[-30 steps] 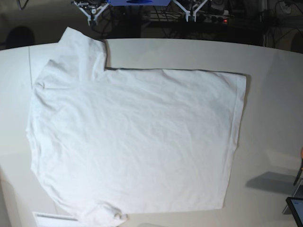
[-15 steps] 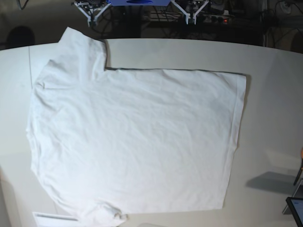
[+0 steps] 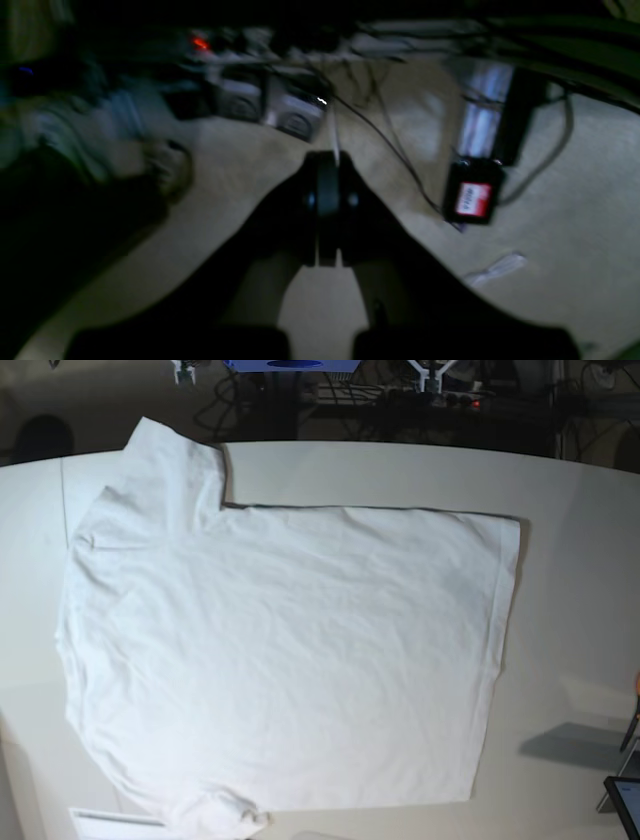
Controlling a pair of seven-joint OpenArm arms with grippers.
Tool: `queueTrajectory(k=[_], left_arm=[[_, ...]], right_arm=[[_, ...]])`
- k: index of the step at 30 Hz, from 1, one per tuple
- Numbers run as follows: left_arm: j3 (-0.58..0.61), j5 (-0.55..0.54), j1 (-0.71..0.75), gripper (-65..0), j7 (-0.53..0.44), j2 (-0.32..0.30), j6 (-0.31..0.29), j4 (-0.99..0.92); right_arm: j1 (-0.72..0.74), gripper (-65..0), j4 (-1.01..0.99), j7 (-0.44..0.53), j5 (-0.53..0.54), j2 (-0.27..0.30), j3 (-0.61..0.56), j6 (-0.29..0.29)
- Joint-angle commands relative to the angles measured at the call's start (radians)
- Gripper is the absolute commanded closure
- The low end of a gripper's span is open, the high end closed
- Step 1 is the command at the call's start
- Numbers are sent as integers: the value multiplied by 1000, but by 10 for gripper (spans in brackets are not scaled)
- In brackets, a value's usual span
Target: Fold the T-shirt properly
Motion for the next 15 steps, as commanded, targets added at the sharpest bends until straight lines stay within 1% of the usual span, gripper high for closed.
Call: queueTrajectory(k=[1, 4, 7, 11, 15], left_arm=[[-8, -2, 55, 0, -37, -10, 0, 56], [-11, -2, 146, 0, -148, -18, 0, 165], [-3, -2, 189, 0, -249, -36, 0, 200], [-12, -3, 207, 0, -441, -41, 0, 199], [-12, -3, 235, 0, -643, -58, 0, 202]], right_arm=[[-52, 0, 78, 16, 4, -1, 2, 2], [-166, 0, 290, 10, 10, -3, 4, -3], [-256, 0, 454, 8, 70, -4, 2, -3], [-356, 0, 629, 10, 139, 3, 2, -3], [-446, 0, 805, 7, 161, 8, 39, -3]])
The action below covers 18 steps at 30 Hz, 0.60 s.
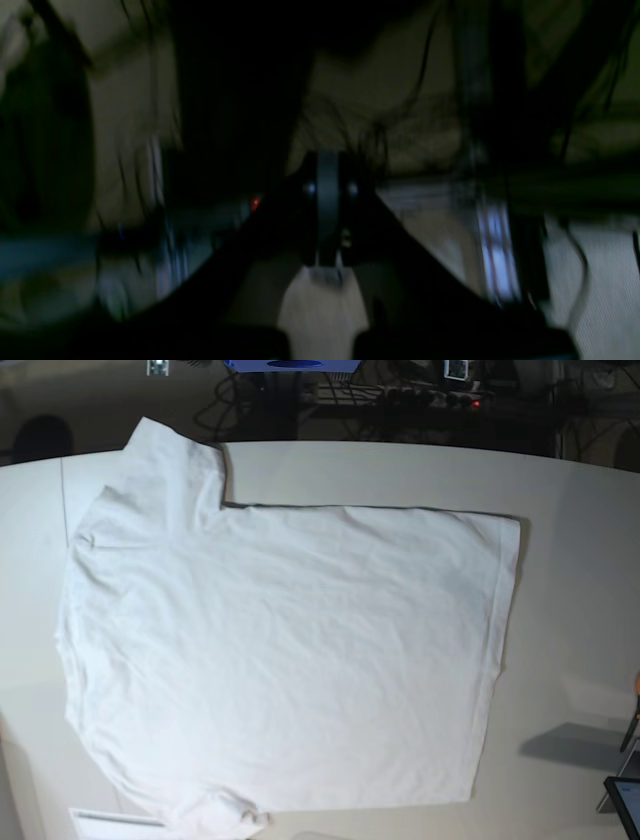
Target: Fold the T-shirt properly
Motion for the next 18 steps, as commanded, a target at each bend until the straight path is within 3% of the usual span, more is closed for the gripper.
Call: queueTrajectory(k=[1, 8, 12, 18], left_arm=[[-3, -2, 34, 0, -62, -17, 4, 3], [-4, -2, 64, 0, -355, -48, 5, 3], [-4, -4, 101, 0, -479, -45, 5, 26], [-3, -27, 195, 0, -551, -39, 8, 181]], right_arm=[[-31, 0, 52, 24, 6, 10, 18, -7], [-78, 0, 227, 19, 6, 11, 162, -4], [-78, 0, 295, -57, 6, 11, 224, -2], [-101, 0, 385, -60, 6, 10, 230, -2]])
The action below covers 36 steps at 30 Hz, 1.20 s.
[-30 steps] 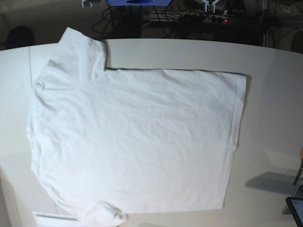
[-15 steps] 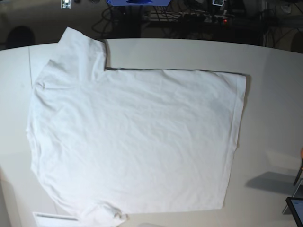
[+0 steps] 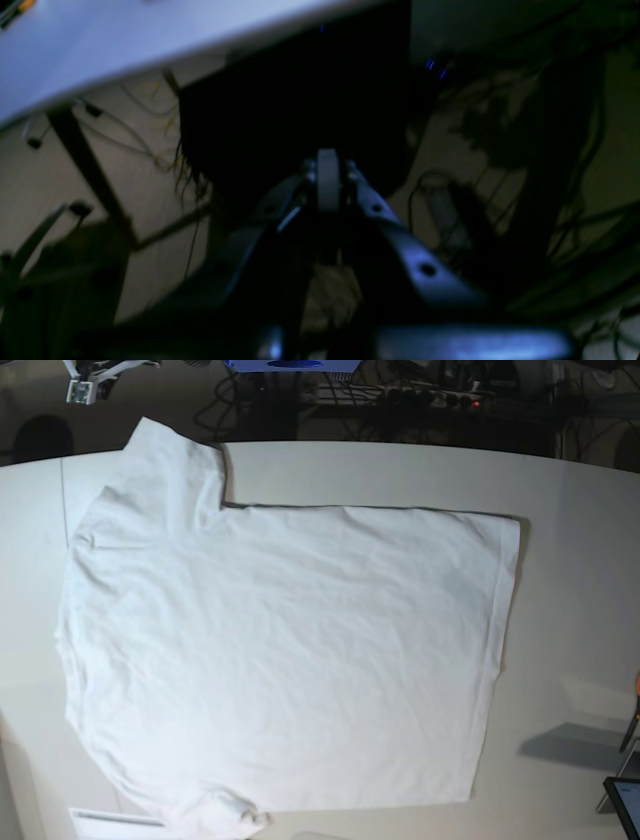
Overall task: Fold the T-shirt properly
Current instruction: 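Lower both grippers toward the white T-shirt's shoulder edge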
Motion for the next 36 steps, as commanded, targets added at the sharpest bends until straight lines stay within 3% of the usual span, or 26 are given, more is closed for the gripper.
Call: queueTrajectory(k=[1, 7, 11, 18, 21, 23, 27, 29, 32, 36], left_arm=[[2, -52, 27, 0, -32, -8, 4, 42], [12, -302, 79, 0, -29, -64, 4, 211], [9, -313, 136, 0, -15, -104, 4, 343], [-2, -316, 151, 0, 206, -154, 4, 504], [-4, -316, 150, -5, 303, -163, 4, 575], [-5, -336, 148, -32, 369, -170, 4, 624], [-19, -503, 148, -57, 415, -214, 0, 679], [-19, -557, 148, -59, 415, -243, 0, 679], [-19, -566, 148, -59, 415, -282, 0, 668], [-19, -567, 148, -86, 415, -303, 0, 644]], right_arm=[[-19, 0, 34, 23, 5, 2, 5, -4], [-27, 0, 166, 24, 5, 2, 6, -4], [-21, 0, 227, 23, 5, 2, 6, -4], [31, 0, 276, 17, 7, -1, -1, -4], [61, -52, 276, 17, 13, -13, -5, -4], [77, -104, 276, 17, 70, -27, 0, -2], [82, -193, 287, -16, 257, -27, 2, 1], [77, -218, 291, -59, 364, -16, -1, 58], [77, -225, 299, -118, 495, -10, 3, 130], [81, -293, 302, -197, 610, -9, 5, 130]])
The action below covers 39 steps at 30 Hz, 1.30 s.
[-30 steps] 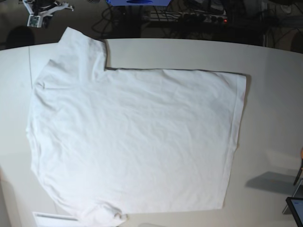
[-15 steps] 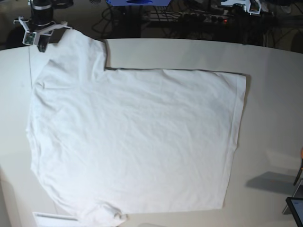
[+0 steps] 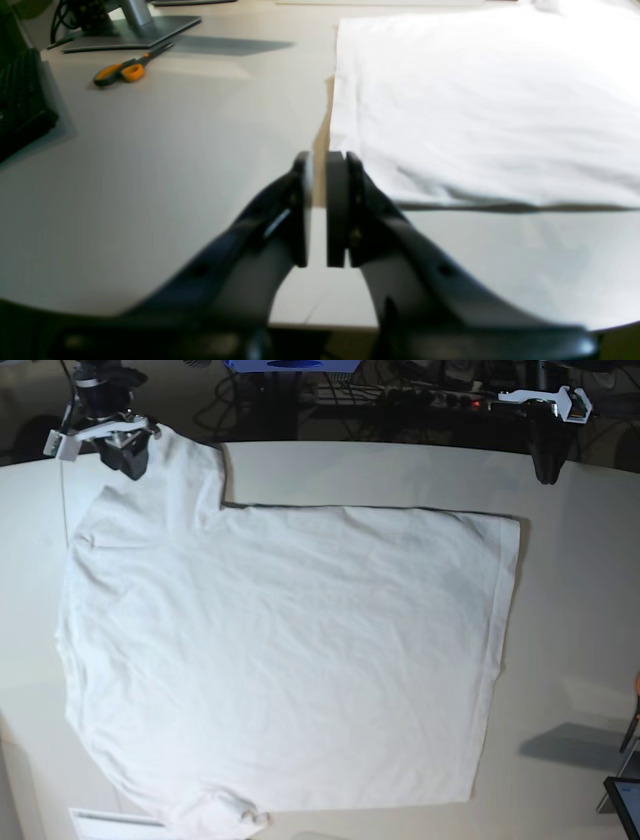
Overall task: Fold the T-shirt properly
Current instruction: 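Lower both grippers toward the white T-shirt's shoulder edge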
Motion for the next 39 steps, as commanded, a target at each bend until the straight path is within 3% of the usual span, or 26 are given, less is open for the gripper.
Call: queueTrajectory(k=[1, 5, 8, 17, 26, 39], left_arm=[[-5, -3, 16, -113, -24, -12, -1, 6], [-6, -5, 5, -227, -24, -12, -1, 0], [-6, -5, -4, -265, -24, -12, -1, -29], [-6, -7, -27, -267, -24, -9, -1, -84], [-6, -7, -27, -267, -22, -9, -1, -81], [-6, -7, -27, -267, -22, -10, -1, -80]], right_arm=[[-6, -318, 16, 17, 33, 4, 6, 8], [-6, -345, 18, 17, 71, 21, 24, 9], [-3, -345, 12, 17, 99, 30, 72, 9], [69, -345, -40, -106, 119, 41, 175, 15], [87, -345, -76, -112, 119, 38, 162, 15], [72, -344, -76, -143, 119, 36, 46, 15]])
